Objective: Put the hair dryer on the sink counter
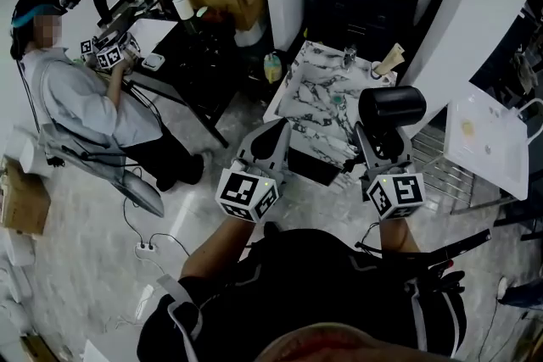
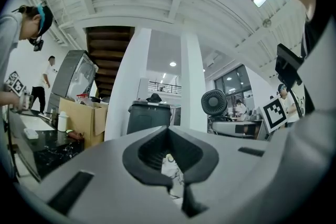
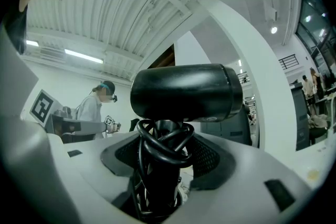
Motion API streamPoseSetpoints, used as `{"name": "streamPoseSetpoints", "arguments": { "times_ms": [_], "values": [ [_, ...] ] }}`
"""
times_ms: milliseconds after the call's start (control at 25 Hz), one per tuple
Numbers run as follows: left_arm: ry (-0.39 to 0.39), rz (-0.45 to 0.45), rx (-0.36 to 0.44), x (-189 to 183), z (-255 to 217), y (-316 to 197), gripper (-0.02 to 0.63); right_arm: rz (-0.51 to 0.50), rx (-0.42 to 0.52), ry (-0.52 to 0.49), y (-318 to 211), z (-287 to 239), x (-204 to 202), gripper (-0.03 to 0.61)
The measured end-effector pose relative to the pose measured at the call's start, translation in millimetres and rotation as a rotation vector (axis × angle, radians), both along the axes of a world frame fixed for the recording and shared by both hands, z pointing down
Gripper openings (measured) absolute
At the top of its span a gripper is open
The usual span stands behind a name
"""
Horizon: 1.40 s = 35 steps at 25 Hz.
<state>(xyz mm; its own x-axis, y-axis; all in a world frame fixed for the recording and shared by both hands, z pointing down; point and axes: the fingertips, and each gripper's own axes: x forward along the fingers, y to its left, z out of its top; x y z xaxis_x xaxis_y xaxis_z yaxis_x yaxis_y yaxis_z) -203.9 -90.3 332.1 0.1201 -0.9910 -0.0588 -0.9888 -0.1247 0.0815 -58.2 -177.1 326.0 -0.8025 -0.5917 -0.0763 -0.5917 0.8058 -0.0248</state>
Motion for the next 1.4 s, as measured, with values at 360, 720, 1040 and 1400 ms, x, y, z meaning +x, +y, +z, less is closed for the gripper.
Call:
{"name": "streamPoseSetpoints", "arguments": {
  "times_ms": [360,720,1040,1400],
  "values": [
    [-0.012,0.029,0.001,-61,1,6,0.006,0.030,-0.012,-0.019,1,3,-60,0.265],
    [0.009,0.053,-0.006,-101,11,4,0.005,0.066,-0.060,-0.009,-6,18,-99,0.265],
    [0.042,0.027,-0.022,-122,25,-31,0.005,0.026,-0.081,0.025,-38,31,-127,0.265],
    [0.044,-0.034,-0.041,-138,27,-83,0.005,-0.061,-0.098,0.067,-97,52,-157,0.265]
  ]
}}
